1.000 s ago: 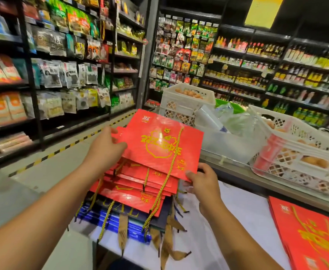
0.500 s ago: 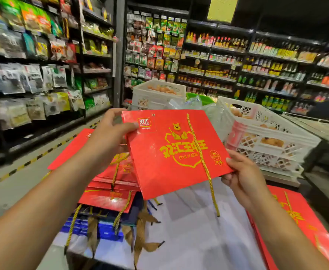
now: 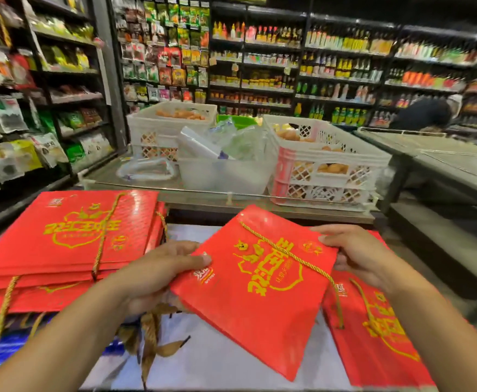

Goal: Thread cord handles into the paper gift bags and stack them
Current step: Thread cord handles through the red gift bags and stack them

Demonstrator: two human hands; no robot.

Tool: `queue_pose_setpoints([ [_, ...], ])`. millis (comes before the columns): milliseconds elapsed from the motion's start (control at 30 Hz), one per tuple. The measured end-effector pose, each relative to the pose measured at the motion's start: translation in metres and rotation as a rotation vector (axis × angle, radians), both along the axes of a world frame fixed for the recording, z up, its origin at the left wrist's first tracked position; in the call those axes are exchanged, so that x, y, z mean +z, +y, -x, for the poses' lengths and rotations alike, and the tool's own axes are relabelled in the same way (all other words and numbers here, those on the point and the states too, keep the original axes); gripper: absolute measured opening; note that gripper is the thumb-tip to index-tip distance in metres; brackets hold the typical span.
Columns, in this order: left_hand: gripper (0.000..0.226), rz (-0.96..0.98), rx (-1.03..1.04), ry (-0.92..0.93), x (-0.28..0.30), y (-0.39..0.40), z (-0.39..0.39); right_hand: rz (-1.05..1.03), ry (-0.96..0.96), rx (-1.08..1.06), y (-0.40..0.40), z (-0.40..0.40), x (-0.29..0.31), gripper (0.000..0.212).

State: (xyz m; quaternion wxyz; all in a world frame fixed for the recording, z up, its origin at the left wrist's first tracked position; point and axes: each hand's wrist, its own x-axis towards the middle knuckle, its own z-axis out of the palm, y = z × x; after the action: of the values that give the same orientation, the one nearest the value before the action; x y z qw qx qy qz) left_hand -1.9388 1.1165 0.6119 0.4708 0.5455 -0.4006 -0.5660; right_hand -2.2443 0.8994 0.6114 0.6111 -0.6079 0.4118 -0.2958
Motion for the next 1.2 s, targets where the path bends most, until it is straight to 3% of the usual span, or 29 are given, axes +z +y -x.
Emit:
queue_pose_setpoints([
  [100, 0.036, 0.035, 0.126, 0.037, -0.026, -0.007, 0.014, 0.011, -0.012, -0.119, -0.002, 0.005, -0.012, 0.024],
  [200, 0.026, 0.066, 0.333, 0.073, -0.048, -0.010, 0.027, -0.054, 0.034, -0.066, 0.013, 0.011, -0.023, 0.026],
  [300, 0.021, 0.049, 0.462, 0.169, -0.065, -0.007, 0.039, 0.017, 0.157, 0.113, 0.034, 0.020, -0.042, 0.048],
  [367, 0.021, 0.046, 0.499, 0.166, -0.072, -0.005, 0.043, 0.136, 0.272, 0.238, 0.043, 0.026, -0.056, 0.072],
  [433, 0.020, 0.052, 0.505, 0.146, -0.076, -0.003, 0.046, 0.270, 0.412, 0.282, 0.045, 0.027, -0.068, 0.081],
  [567, 0.017, 0.062, 0.467, 0.241, -0.076, 0.004, 0.051, 0.410, 0.528, 0.201, 0.044, 0.017, -0.080, 0.066],
  [700, 0.020, 0.063, 0.460, 0.270, -0.082, 0.008, 0.049, 0.476, 0.429, 0.103, 0.037, 0.009, -0.085, 0.021],
  [800, 0.017, 0.060, 0.476, 0.260, -0.087, 0.008, 0.047, 0.487, 0.410, 0.083, 0.036, 0.008, -0.084, 0.028],
  [933, 0.015, 0.048, 0.518, 0.190, -0.090, 0.007, 0.044, 0.617, 0.352, 0.014, 0.039, 0.014, -0.063, 0.020],
  [1200, 0.003, -0.023, 0.475, -0.085, -0.097, 0.000, 0.054, 0.151, 0.070, 0.054, 0.077, -0.017, -0.043, 0.015],
])
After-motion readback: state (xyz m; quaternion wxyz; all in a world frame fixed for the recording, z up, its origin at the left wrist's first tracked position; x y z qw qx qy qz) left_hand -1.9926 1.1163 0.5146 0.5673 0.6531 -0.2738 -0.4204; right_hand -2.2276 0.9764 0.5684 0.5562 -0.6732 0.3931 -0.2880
